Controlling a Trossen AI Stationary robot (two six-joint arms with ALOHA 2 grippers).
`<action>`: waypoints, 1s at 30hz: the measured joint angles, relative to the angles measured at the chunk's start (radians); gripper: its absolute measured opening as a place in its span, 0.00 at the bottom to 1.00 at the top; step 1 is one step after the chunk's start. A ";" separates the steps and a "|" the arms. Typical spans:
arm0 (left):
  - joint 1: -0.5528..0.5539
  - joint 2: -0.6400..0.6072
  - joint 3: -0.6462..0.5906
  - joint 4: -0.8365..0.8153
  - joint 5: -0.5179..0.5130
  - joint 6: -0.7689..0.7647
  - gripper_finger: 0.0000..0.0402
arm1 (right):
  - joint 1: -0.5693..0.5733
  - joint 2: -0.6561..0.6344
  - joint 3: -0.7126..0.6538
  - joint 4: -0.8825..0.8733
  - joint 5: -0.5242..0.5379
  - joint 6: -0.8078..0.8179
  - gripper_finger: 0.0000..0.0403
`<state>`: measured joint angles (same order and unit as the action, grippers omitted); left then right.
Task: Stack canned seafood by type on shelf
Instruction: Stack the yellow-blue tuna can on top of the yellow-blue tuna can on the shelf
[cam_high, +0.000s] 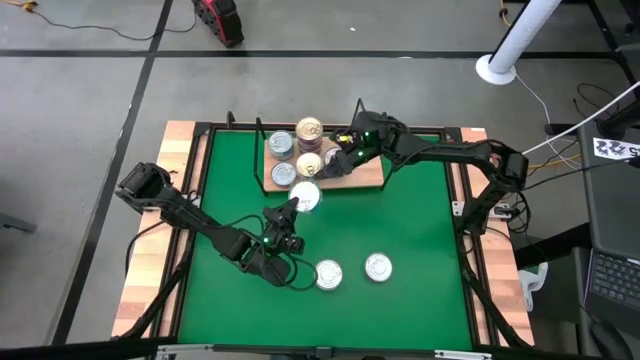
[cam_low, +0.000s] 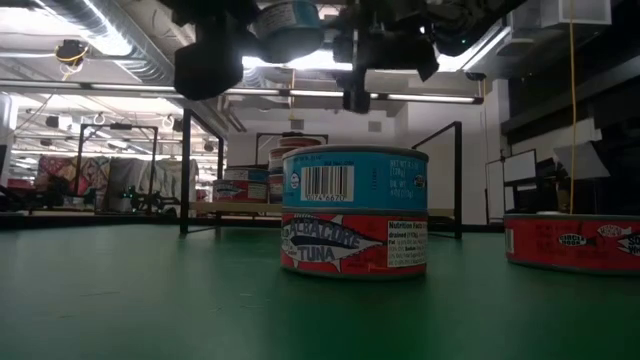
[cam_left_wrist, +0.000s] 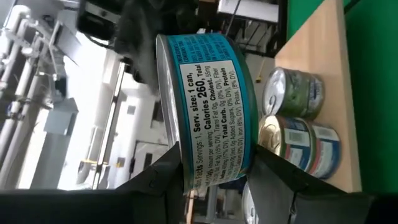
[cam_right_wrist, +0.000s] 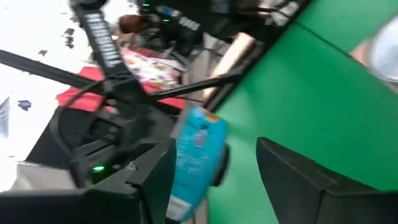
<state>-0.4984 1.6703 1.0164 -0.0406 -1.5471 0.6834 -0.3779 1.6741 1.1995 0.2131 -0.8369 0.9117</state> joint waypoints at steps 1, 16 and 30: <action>0.004 0.000 0.000 0.000 0.000 0.000 0.35 | -0.006 0.000 0.000 -0.031 0.020 -0.019 0.55; 0.201 -0.005 -0.001 -0.001 -0.006 0.050 0.35 | -0.110 -0.110 0.000 -0.112 0.061 -0.295 0.55; 0.438 -0.125 -0.002 -0.008 0.197 0.084 0.35 | -0.107 -0.431 0.000 -0.526 0.254 -0.574 0.55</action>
<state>-0.0608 1.5456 1.0145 -0.0486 -1.3498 0.7677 -0.4846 1.2432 1.1992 -0.3131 -0.5829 0.3380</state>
